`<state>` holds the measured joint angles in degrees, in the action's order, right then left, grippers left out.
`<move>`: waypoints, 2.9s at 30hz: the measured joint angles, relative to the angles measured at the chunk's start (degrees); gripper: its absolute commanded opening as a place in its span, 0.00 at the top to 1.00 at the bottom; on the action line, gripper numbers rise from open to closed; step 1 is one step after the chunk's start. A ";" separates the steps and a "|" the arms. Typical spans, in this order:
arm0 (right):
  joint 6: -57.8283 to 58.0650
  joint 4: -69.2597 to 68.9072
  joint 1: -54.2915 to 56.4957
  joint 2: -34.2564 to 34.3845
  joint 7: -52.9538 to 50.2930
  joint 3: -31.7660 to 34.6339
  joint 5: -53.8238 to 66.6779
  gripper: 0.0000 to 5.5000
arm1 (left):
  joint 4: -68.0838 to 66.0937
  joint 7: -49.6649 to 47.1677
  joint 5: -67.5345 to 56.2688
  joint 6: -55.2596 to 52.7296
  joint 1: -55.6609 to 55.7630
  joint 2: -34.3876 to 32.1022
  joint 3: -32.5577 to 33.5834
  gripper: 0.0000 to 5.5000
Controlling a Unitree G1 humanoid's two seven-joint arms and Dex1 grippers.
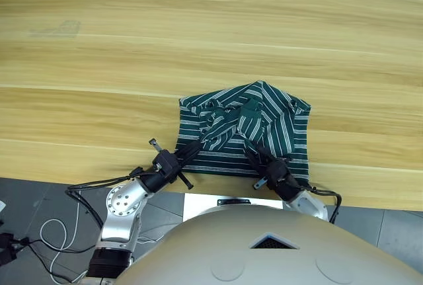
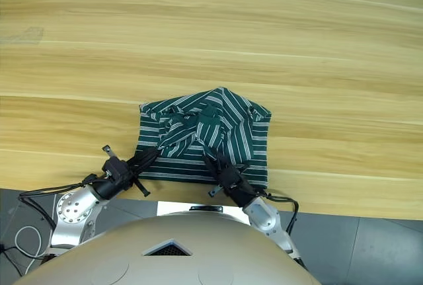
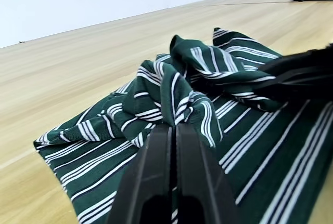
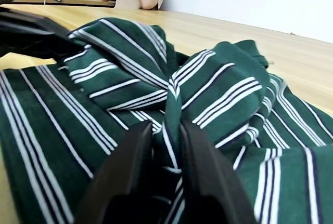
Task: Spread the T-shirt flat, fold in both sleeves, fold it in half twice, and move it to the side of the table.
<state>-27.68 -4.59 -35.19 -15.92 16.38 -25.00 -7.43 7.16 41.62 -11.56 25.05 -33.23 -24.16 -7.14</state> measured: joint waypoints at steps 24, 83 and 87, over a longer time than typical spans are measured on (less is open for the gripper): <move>9.79 -9.15 19.71 -3.95 5.24 19.69 19.11 1.00 | -6.08 -2.35 -10.05 0.04 13.83 6.54 5.18 1.00; -8.43 20.03 14.45 -24.88 21.37 19.18 15.18 1.00 | -15.17 -7.76 11.31 14.68 7.81 -10.05 3.87 1.00; -9.92 18.10 11.87 -26.84 24.99 20.36 15.86 1.00 | -12.45 -7.33 11.19 15.19 3.69 -11.07 3.50 1.00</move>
<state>-37.60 13.51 -23.32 -42.77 41.38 -4.63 8.43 -5.30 34.30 -0.37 40.24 -29.54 -35.23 -3.63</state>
